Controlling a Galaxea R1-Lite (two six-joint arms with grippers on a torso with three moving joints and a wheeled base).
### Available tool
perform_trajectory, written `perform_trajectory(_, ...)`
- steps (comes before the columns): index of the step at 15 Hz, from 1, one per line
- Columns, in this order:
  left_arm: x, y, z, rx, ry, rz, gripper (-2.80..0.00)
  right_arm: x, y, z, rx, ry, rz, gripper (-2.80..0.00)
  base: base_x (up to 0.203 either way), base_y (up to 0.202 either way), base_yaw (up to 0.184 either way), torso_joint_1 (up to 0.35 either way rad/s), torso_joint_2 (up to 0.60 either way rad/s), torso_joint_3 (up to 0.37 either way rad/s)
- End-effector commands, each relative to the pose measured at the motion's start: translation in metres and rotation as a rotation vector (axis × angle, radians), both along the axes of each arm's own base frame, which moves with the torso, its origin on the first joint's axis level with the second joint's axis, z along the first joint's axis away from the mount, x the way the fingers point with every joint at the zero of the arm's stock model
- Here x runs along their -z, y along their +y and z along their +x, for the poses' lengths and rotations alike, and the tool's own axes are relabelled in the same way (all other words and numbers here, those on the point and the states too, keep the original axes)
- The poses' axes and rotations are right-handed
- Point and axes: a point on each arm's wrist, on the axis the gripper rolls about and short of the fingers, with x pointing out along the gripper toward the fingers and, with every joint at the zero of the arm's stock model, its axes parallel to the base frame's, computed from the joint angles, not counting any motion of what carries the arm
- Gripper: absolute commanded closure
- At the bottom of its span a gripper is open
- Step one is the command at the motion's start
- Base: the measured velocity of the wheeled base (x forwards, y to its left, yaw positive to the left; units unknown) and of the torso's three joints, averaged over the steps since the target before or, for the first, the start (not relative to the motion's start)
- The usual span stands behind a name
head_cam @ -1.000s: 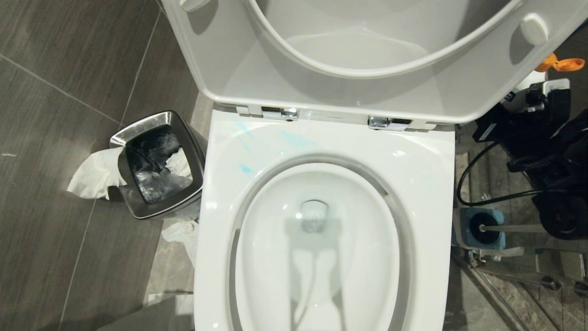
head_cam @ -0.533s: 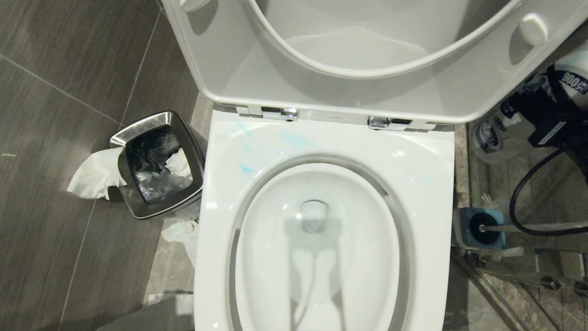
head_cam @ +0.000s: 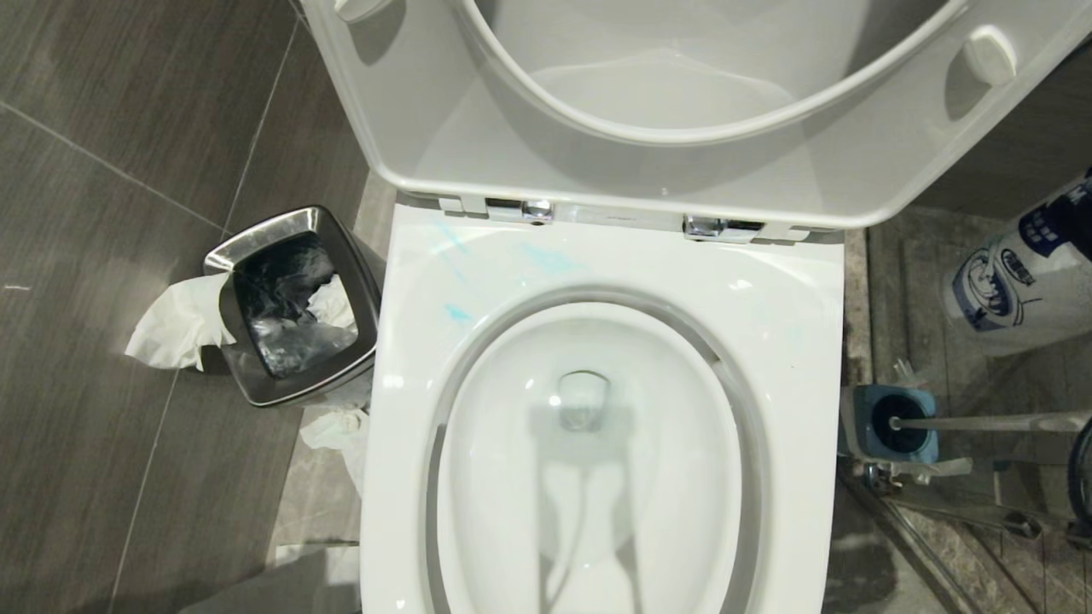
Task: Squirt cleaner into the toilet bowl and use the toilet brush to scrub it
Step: Pour in the cleaning agent
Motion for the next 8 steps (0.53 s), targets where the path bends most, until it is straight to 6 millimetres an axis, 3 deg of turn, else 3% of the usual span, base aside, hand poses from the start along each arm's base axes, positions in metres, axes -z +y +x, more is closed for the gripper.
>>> perform_trajectory(1, 0.0, 0.0, 0.0, 0.0, 0.002, 0.0, 0.0, -0.011, 0.002, -0.03, -0.005, -0.032, -0.004, 0.0, 0.0, 0.0, 0.0, 0.0, 0.0, 0.0)
perform_trajectory(8, 0.0, 0.0, 0.0, 0.0, 0.002, 0.0, 0.0, -0.011, 0.005, -0.058, -0.06, 0.012, -0.025, 0.0, 0.0, 0.0, 0.0, 0.0, 0.0, 0.0)
